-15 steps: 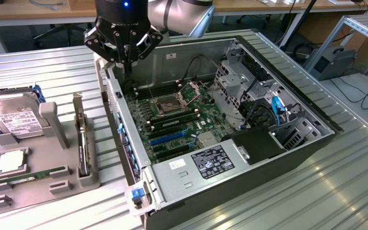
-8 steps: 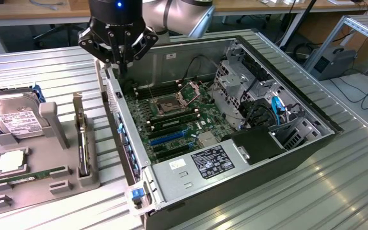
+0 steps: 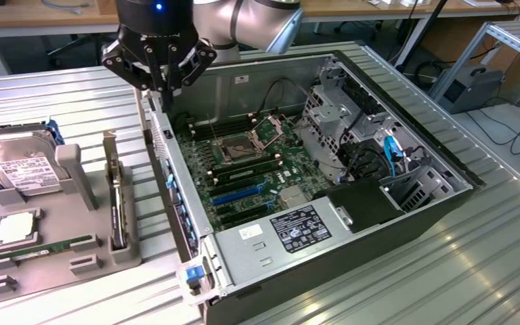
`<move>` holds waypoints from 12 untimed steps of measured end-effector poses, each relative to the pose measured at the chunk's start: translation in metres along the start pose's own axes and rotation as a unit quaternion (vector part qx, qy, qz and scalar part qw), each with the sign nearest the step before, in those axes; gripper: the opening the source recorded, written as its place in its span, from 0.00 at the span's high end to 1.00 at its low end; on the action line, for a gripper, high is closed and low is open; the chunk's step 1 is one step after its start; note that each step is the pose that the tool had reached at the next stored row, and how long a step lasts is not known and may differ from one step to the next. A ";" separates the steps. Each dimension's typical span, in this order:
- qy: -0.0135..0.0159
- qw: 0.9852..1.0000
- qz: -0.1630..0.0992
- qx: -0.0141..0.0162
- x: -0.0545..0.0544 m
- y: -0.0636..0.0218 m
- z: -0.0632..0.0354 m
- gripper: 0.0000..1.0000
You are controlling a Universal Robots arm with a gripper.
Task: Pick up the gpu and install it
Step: 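Reach for the gpu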
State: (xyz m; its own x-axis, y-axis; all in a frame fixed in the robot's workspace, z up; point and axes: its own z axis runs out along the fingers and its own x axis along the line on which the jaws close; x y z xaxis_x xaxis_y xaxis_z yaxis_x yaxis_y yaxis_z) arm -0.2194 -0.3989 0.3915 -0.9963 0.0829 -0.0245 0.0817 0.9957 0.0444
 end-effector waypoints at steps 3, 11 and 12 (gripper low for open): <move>0.000 1.000 0.000 0.000 0.003 -0.0003 -0.0001 0.89; 0.000 1.000 0.000 0.000 0.012 -0.0010 -0.0004 0.89; 0.000 1.000 0.000 0.000 0.014 -0.0011 -0.0003 0.89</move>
State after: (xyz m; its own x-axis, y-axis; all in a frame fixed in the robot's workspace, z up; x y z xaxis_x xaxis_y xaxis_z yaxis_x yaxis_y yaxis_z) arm -0.2330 -0.3989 0.3915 -0.9963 0.0829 -0.0245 0.0817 0.9957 0.0444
